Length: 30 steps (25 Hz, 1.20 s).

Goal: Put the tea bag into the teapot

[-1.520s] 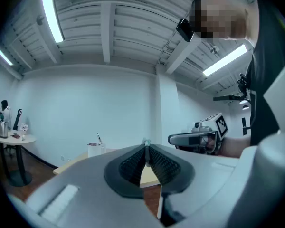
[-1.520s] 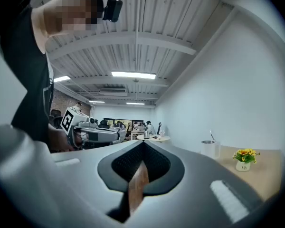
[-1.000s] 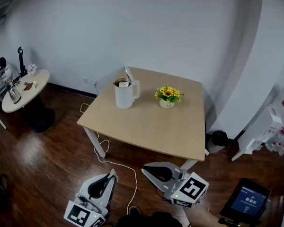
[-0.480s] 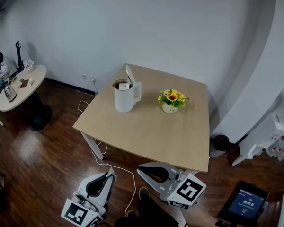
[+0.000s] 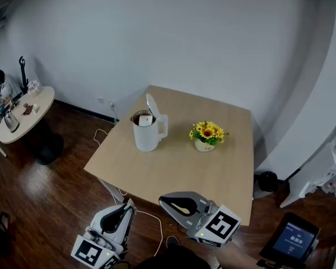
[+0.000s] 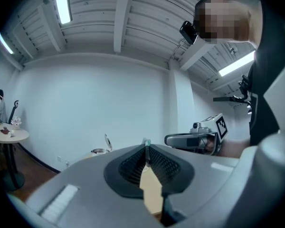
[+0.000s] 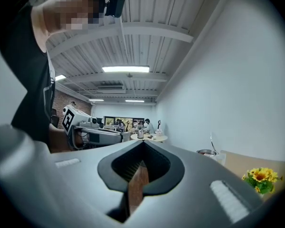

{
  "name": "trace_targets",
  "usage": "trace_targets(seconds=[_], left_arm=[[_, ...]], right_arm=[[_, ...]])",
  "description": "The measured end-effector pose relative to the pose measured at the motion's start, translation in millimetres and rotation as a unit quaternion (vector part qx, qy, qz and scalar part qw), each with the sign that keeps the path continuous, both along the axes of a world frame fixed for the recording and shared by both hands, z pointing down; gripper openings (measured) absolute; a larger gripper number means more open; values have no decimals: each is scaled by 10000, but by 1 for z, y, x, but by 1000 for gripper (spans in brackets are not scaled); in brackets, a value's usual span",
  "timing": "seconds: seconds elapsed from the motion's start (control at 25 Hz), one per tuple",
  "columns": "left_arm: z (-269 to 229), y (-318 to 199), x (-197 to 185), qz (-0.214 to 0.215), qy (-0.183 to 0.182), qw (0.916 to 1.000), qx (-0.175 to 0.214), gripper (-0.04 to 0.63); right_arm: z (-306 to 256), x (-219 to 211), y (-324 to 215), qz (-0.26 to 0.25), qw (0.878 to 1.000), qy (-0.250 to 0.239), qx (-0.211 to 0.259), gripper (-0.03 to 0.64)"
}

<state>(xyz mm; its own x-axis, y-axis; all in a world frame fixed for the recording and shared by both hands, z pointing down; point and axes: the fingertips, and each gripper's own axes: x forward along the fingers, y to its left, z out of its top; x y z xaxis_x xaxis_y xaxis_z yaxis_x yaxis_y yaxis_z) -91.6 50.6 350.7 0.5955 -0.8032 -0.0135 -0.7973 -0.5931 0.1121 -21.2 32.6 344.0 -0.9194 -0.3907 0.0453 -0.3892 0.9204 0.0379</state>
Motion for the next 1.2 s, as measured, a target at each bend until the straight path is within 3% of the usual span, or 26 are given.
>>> trace_targets(seconds=[0.32, 0.48, 0.64, 0.8, 1.2], left_arm=[[2, -70, 13, -170, -65, 9998, -34, 29], [3, -85, 18, -182, -47, 9998, -21, 29], [7, -102, 16, -62, -258, 9996, -9, 29], [-5, -136, 6, -85, -171, 9998, -32, 29], [3, -235, -9, 257, -125, 9996, -30, 29]], right_arm=[[0, 20, -65, -112, 9999, -71, 0, 2], [-1, 22, -78, -203, 9998, -38, 23, 2], [-3, 18, -86, -178, 9998, 3, 89, 2], [-6, 12, -107, -137, 9999, -74, -3, 2], [2, 1, -217, 437, 9990, -68, -78, 2]])
